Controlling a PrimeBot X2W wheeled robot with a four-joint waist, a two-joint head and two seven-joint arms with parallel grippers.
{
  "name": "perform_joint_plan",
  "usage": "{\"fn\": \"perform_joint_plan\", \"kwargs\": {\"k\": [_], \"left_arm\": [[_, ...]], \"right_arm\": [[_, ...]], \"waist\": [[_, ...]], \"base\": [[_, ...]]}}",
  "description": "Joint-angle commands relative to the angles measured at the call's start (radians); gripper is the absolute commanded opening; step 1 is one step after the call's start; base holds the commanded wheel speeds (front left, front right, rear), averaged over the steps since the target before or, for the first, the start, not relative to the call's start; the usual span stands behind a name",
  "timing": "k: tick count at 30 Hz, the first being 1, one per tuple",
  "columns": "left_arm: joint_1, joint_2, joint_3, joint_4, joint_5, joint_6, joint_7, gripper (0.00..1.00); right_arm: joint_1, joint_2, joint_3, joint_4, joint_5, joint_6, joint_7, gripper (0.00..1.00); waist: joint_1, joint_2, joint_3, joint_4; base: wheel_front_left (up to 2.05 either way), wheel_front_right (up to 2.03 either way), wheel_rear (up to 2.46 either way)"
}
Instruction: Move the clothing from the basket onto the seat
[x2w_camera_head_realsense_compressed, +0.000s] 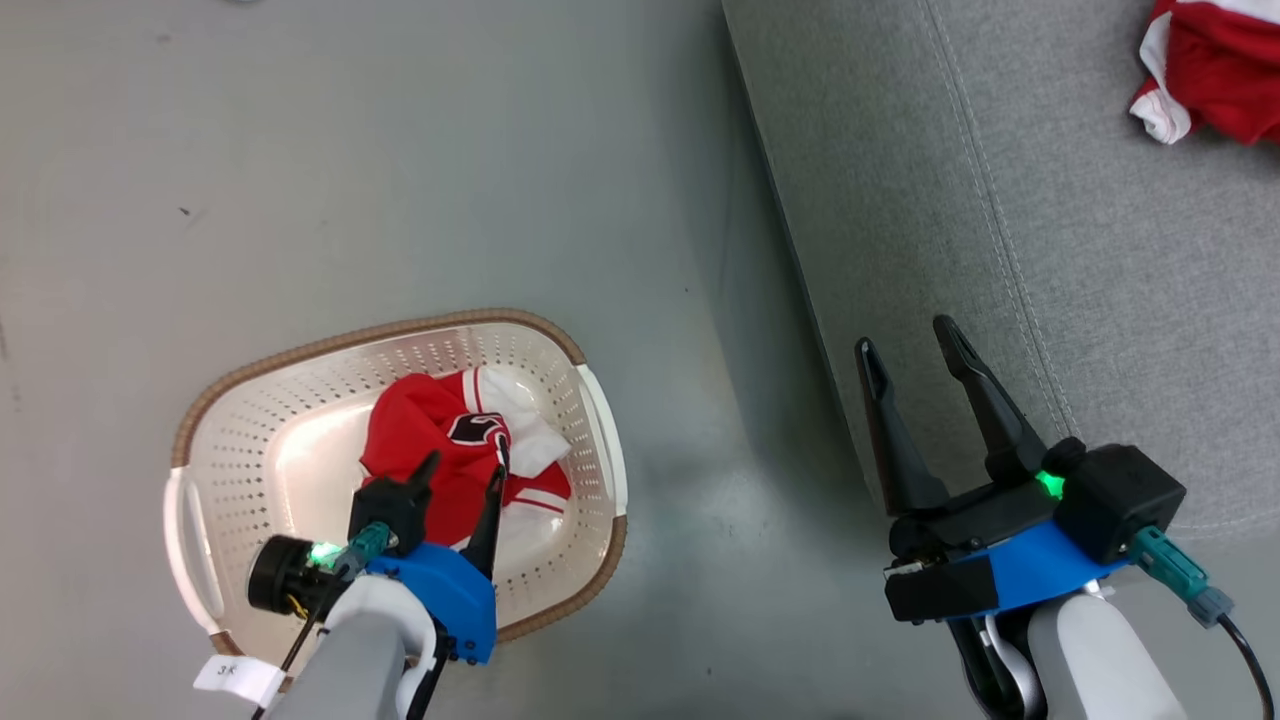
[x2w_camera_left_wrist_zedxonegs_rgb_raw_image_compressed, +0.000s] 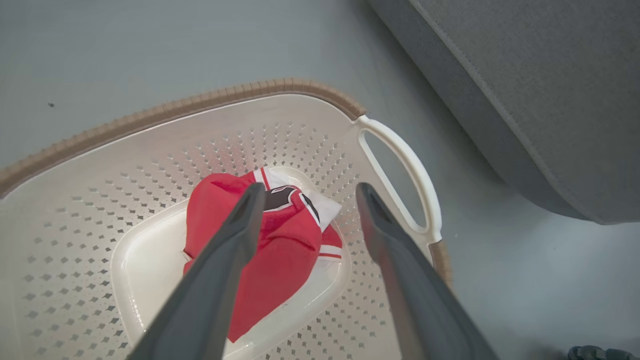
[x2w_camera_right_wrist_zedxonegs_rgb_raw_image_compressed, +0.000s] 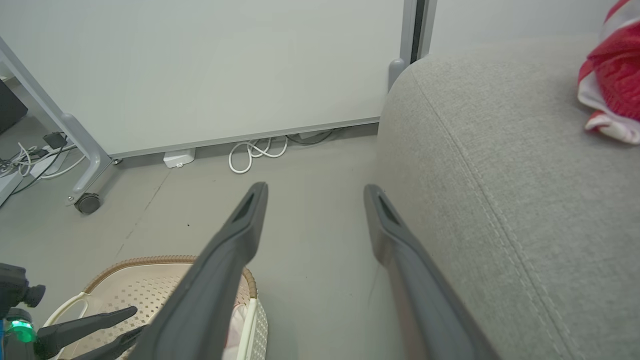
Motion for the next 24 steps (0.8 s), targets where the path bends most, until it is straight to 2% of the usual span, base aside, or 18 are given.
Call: {"fn": "perform_joint_plan", "kwargs": {"k": [1, 24], "left_arm": [[-0.029, 0.010, -0.005, 0.004, 0.010, -0.001, -0.003, 1.00], [-0.206, 0.078, -0.110, 0.176, 0.073, -0.001, -0.003, 1.00]], "right_arm": [[-0.022, 0.001, 0.010, 0.000, 0.008, 0.001, -0.010, 1.00], [-0.117, 0.001, 0.101, -0.012, 0.055, 0.001, -0.035, 1.00]], "waist": [[-0.0002, 0.0000, 0.033, -0.017], [-0.0002, 0.0000, 0.204, -0.076]], "base": [[0.00, 0.00, 0.00], [0.00, 0.00, 0.00]]}}
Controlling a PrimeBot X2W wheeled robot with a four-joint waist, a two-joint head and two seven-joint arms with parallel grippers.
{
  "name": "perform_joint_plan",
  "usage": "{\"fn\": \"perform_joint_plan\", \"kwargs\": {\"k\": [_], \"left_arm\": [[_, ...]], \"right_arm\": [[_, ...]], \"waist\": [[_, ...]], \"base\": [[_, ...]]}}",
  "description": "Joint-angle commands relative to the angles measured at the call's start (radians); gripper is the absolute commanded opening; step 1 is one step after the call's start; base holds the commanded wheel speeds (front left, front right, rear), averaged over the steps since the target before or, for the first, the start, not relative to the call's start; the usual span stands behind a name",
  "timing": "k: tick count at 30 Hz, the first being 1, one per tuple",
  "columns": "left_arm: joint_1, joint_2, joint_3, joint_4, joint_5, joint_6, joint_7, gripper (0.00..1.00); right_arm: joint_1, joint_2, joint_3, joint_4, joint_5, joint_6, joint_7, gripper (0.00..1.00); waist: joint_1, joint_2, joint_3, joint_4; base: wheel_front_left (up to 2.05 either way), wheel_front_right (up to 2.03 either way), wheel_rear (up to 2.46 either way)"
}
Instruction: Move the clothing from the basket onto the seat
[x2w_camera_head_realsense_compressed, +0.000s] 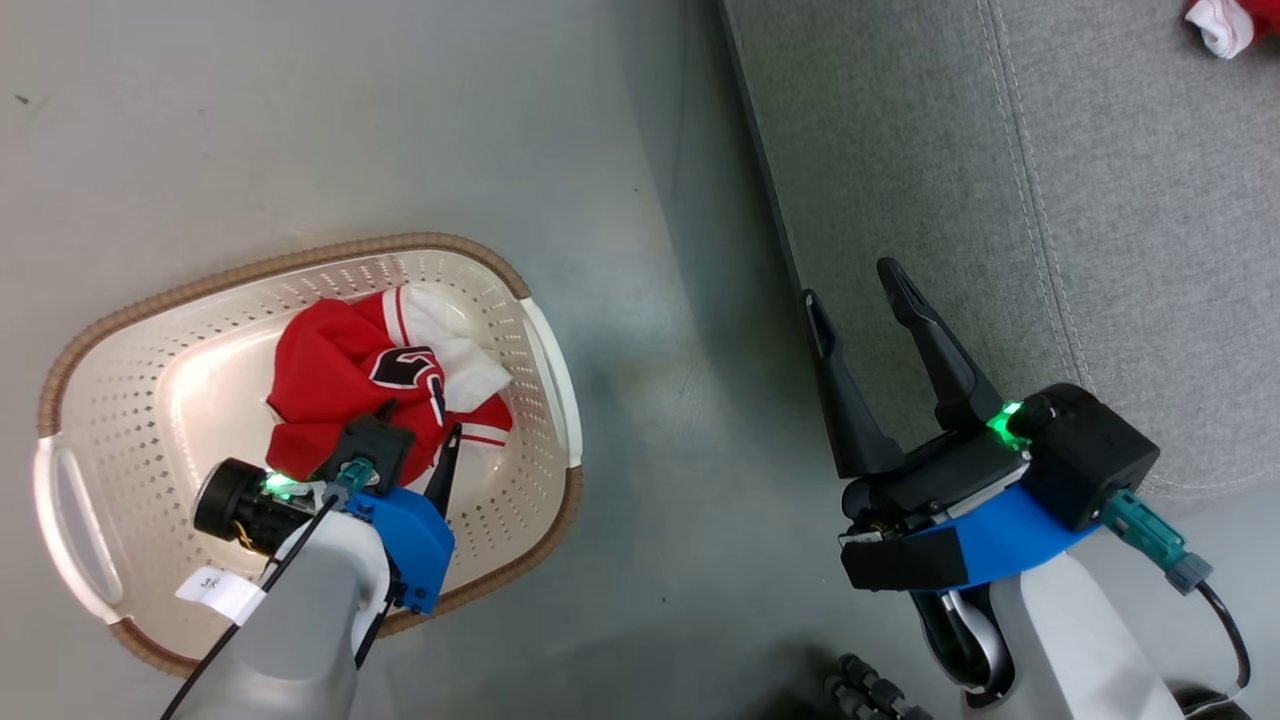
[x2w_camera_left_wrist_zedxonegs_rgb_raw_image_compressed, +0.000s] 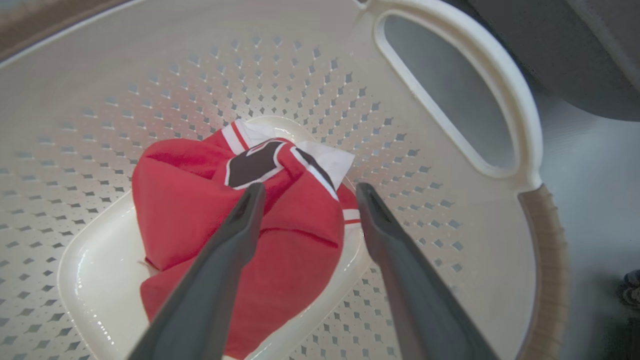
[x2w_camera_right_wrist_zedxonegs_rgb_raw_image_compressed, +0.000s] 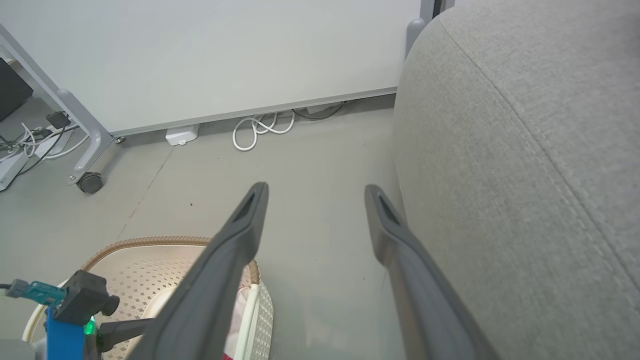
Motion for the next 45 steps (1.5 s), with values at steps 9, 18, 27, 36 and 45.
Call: {"fn": "perform_joint_plan", "kwargs": {"k": [9, 18, 27, 36, 45], "left_arm": [[-0.062, 0.019, -0.003, 0.086, -0.011, 0.016, 0.003, 1.00], [-0.095, 0.024, -0.009, 0.154, -0.020, 0.052, 0.043, 1.00], [-0.125, 0.045, -0.017, 0.178, -0.028, 0.077, 0.081, 1.00], [-0.128, 0.040, -0.026, 0.190, -0.040, 0.085, 0.080, 0.79], [-0.136, 0.037, -0.032, 0.197, -0.058, 0.076, 0.071, 0.00]], "right_arm": [[-0.020, 0.001, 0.015, -0.012, 0.026, 0.001, -0.008, 1.00], [-0.018, 0.001, 0.024, -0.030, 0.034, 0.001, -0.008, 1.00], [-0.024, 0.001, 0.019, -0.024, 0.029, 0.001, -0.008, 1.00], [-0.030, 0.001, 0.028, -0.023, 0.041, 0.001, -0.009, 1.00], [-0.034, 0.001, 0.022, -0.025, 0.029, 0.001, -0.009, 1.00]], "waist": [[-0.0001, 0.0000, 0.059, -0.036], [-0.0001, 0.0000, 0.089, -0.054], [-0.0001, 0.0000, 0.105, -0.066], [-0.0001, 0.0000, 0.104, -0.060], [-0.0001, 0.0000, 0.102, -0.047]], "base": [[0.00, 0.00, 0.00], [0.00, 0.00, 0.00], [0.00, 0.00, 0.00], [0.00, 0.00, 0.00], [0.00, 0.00, 0.00]]}}
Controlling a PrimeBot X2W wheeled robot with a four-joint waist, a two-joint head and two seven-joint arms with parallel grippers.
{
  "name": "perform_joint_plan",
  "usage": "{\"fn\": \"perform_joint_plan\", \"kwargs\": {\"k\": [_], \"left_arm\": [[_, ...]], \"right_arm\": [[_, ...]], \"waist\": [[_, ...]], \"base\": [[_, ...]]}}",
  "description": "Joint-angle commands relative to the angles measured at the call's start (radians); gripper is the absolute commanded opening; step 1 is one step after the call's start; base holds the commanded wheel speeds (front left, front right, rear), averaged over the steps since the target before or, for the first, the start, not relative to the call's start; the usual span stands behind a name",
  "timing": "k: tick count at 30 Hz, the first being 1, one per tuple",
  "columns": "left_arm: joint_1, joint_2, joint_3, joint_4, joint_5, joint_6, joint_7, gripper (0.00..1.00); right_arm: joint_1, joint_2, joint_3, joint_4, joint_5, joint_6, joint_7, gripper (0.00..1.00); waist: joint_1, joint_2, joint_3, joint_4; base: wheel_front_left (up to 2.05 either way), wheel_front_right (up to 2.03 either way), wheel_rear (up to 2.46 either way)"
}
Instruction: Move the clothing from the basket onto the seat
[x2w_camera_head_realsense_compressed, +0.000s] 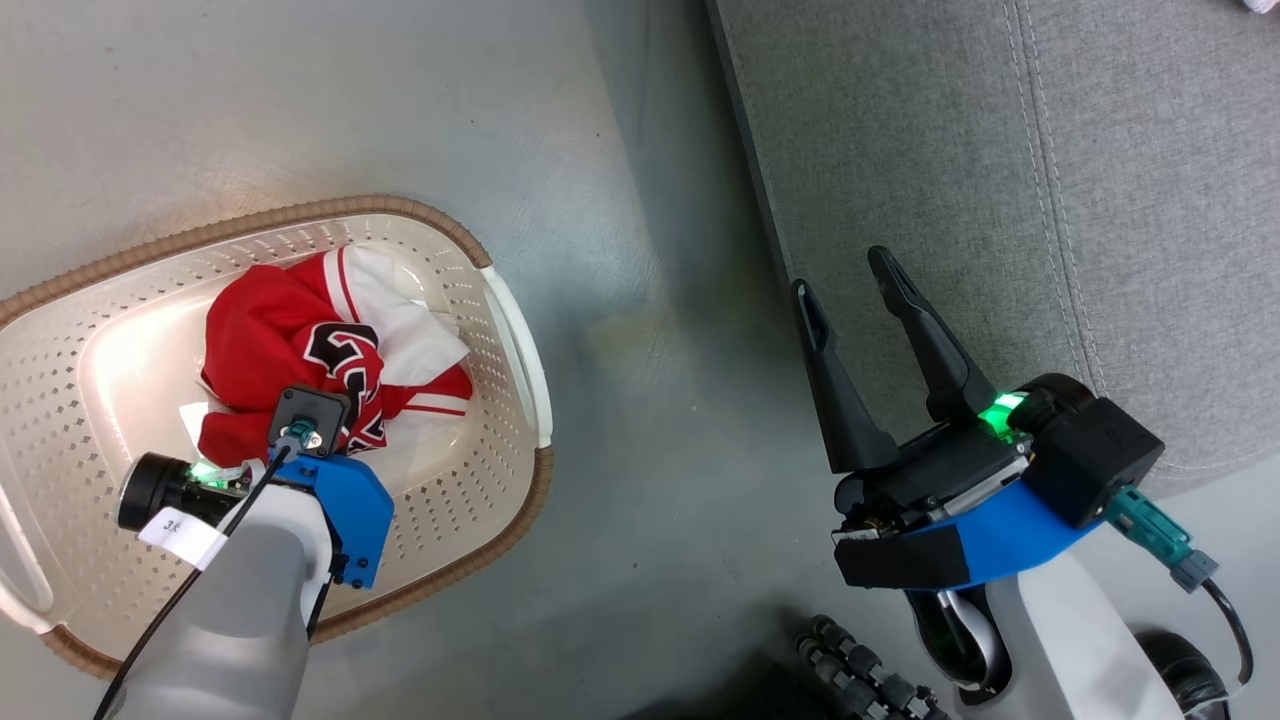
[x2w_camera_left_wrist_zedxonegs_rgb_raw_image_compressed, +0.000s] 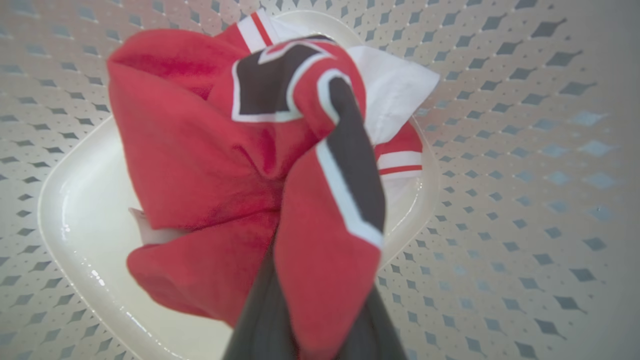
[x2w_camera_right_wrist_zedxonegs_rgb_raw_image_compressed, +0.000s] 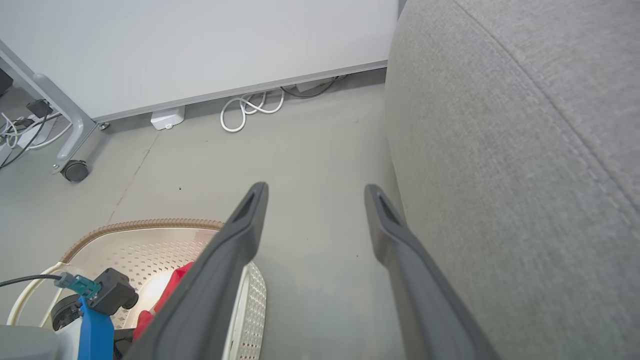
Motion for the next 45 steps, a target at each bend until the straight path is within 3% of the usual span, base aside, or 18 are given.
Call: {"fn": "perform_joint_plan", "kwargs": {"k": [1, 21, 34, 45], "left_arm": [[-0.015, 0.002, -0.002, 0.002, -0.005, -0.001, -0.005, 0.00], [0.008, 0.004, -0.041, 0.012, -0.016, -0.016, -0.034, 0.00], [0.066, -0.038, -0.058, 0.015, -0.048, -0.045, -0.059, 0.00], [0.138, -0.119, -0.109, 0.014, -0.061, -0.069, -0.060, 0.00]], "right_arm": [[-0.019, 0.001, 0.000, -0.002, -0.003, 0.001, -0.006, 1.00], [-0.029, 0.001, 0.012, 0.025, 0.002, 0.001, -0.006, 1.00], [-0.004, 0.001, -0.001, 0.067, -0.027, 0.001, -0.006, 1.00], [0.060, 0.001, -0.015, 0.107, -0.068, 0.001, 0.016, 1.00]], "waist": [[-0.0001, 0.0000, -0.001, 0.002], [-0.0001, 0.0000, -0.073, 0.026], [-0.0001, 0.0000, -0.239, 0.086], [-0.0001, 0.0000, -0.439, 0.155]], "base": [[0.00, 0.00, 0.00], [0.00, 0.00, 0.00], [0.00, 0.00, 0.00], [0.00, 0.00, 0.00]]}}
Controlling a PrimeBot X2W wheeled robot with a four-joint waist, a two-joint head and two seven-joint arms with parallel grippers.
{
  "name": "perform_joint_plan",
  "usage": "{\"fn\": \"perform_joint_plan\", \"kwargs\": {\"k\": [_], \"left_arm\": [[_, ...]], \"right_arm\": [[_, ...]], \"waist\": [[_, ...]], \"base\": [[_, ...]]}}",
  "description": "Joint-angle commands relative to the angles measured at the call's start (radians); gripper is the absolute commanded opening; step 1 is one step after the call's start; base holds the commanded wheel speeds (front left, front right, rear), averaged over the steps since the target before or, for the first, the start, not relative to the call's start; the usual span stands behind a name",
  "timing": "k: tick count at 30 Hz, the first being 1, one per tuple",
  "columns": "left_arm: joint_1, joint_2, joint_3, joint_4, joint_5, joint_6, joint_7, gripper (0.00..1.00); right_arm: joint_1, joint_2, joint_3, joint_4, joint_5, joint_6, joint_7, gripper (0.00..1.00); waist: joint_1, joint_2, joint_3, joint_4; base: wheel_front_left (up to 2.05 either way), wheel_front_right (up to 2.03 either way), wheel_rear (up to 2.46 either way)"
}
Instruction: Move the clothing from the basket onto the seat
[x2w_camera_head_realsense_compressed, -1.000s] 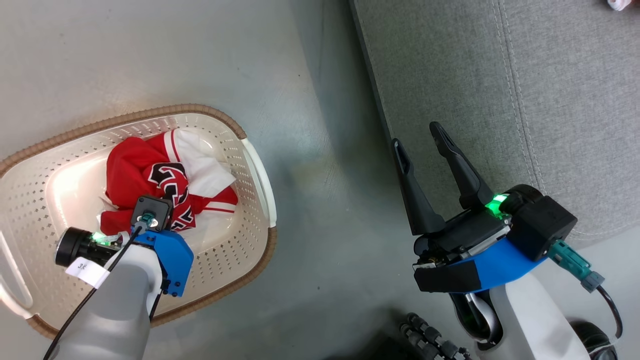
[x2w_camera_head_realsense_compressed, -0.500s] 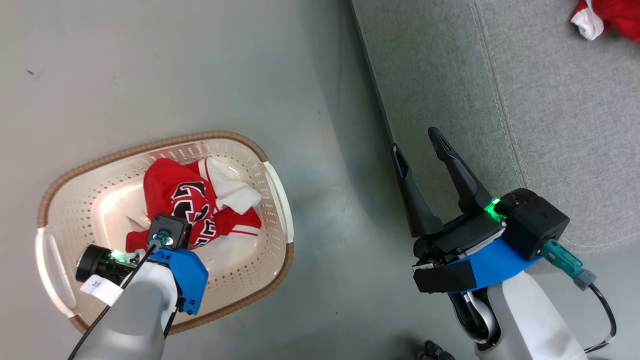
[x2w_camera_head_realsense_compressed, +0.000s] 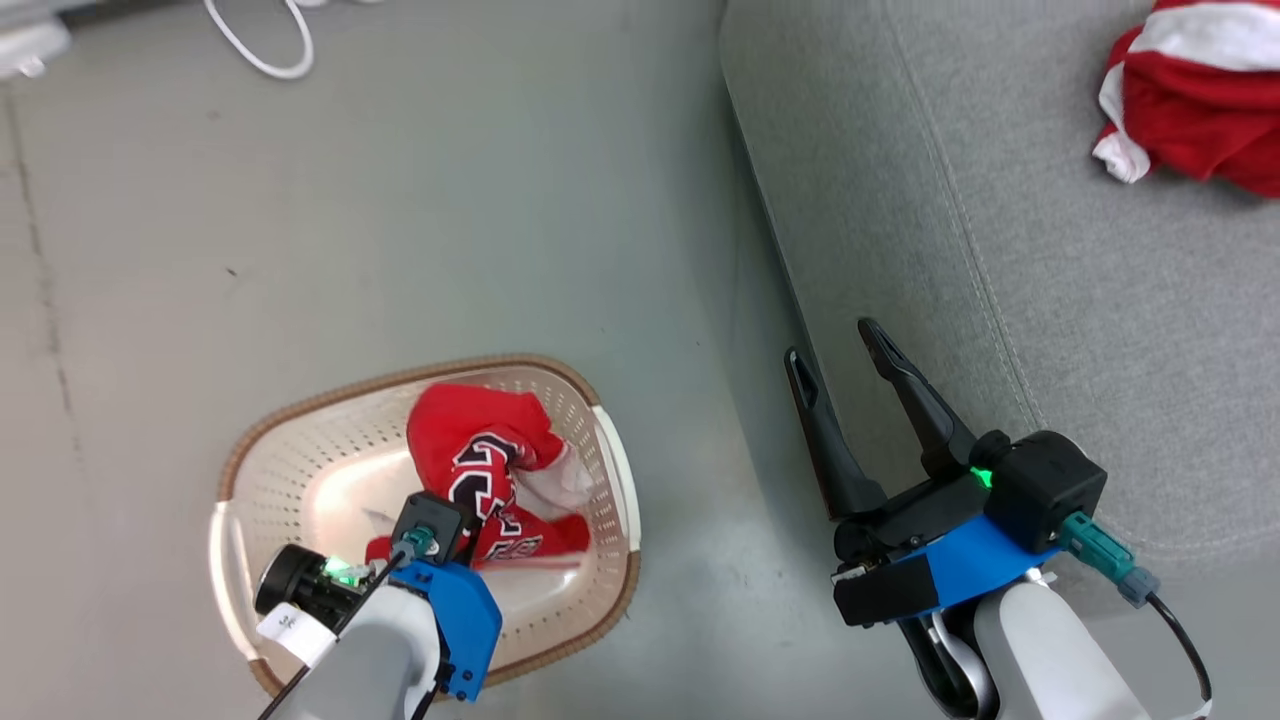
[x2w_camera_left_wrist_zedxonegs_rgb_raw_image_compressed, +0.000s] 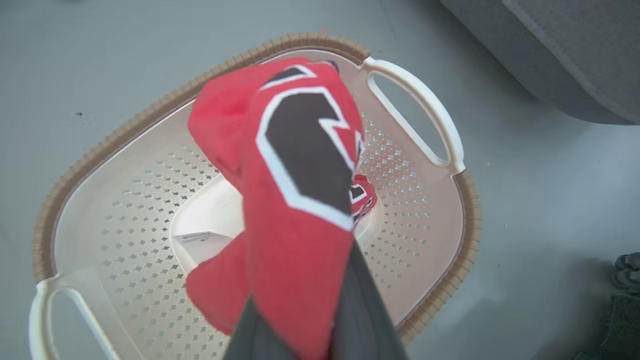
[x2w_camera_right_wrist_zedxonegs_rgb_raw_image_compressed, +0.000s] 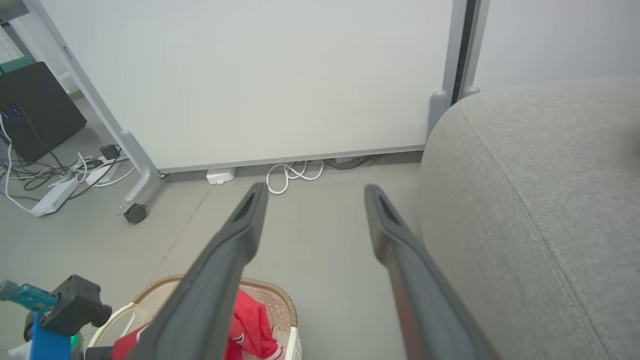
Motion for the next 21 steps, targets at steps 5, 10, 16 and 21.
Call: {"fn": "perform_joint_plan", "kwargs": {"k": [5, 10, 16, 21], "left_arm": [[0.049, -0.013, -0.027, -0.016, -0.016, -0.007, -0.010, 0.00], [0.080, -0.020, -0.049, -0.049, -0.036, -0.010, -0.015, 0.00], [0.120, -0.021, -0.098, -0.128, -0.076, -0.009, -0.017, 0.00], [0.140, -0.020, -0.146, -0.188, -0.112, -0.010, -0.018, 0.00]], "right_arm": [[0.044, 0.000, -0.017, -0.008, -0.021, 0.001, 0.029, 1.00], [0.089, 0.000, -0.026, -0.016, -0.020, 0.001, 0.053, 1.00], [0.136, 0.000, -0.037, -0.028, -0.023, 0.001, 0.078, 1.00], [0.170, 0.000, -0.041, -0.045, -0.022, 0.001, 0.097, 1.00]], "waist": [[0.0002, -0.0001, -0.145, 0.063], [0.0002, -0.0001, -0.215, 0.096], [0.0002, -0.0001, -0.276, 0.129], [0.0002, -0.0001, -0.320, 0.158]], "base": [[0.00, 0.00, 0.00], [0.00, 0.00, 0.00], [0.00, 0.00, 0.00], [0.00, 0.00, 0.00]]}}
